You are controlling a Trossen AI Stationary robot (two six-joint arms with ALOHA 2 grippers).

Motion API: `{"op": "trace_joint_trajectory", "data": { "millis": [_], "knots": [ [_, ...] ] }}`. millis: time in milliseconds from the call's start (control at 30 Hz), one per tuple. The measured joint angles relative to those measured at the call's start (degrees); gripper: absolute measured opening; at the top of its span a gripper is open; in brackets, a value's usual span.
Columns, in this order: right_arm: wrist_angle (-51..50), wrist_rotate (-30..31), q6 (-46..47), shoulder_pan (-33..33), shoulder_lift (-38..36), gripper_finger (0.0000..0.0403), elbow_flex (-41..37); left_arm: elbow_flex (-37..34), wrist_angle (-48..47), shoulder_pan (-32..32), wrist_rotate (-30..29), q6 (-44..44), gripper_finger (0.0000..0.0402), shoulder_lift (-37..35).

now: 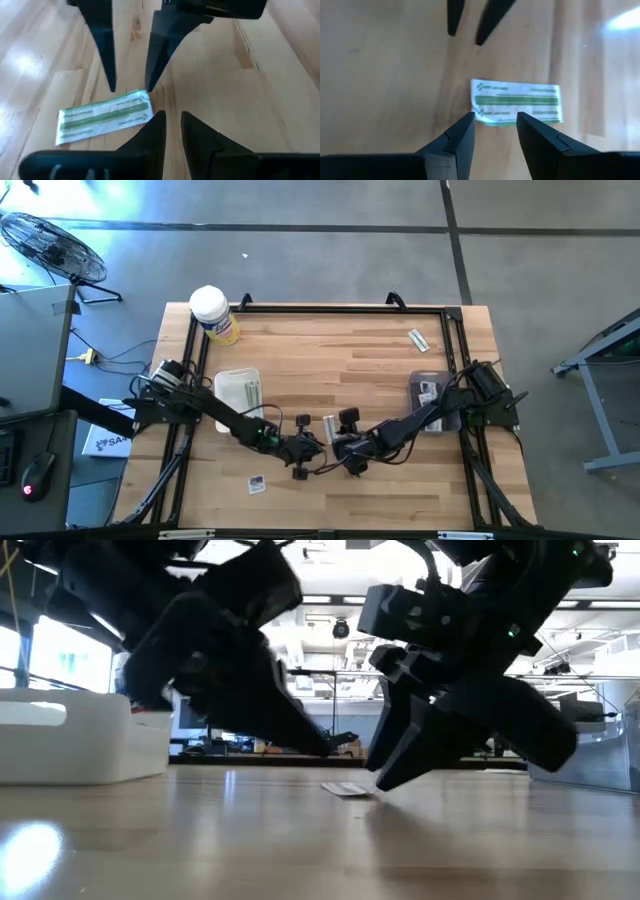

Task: Pick & Place First Aid Supplies
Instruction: Put the green bandage into the white bin

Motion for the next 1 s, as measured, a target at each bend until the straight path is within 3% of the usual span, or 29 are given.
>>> {"op": "trace_joint_trajectory", "data": {
  "millis": [267,600,800,1000],
  "knots": [
    [-2.1,4.8,6.2,1.9,-2.3,0.0140,0.1,4.2,-0.1,0.8,-1.5,-0.2,0.0057,4.8],
    [-16.8,10.5,22.2,7.2,-9.5,0.0140,0.1,13.7,-3.2,0.8,-7.6,-0.2,0.0062,11.9],
    [-18.8,11.0,26.0,8.7,-9.2,0.0140,0.1,17.1,-8.9,0.8,-8.7,-2.0,0.0120,12.3],
    [-19.5,11.2,30.0,9.0,-8.9,0.0140,0.1,17.5,-12.0,0.8,-10.2,-10.3,0.0170,12.2]
  ]
}}
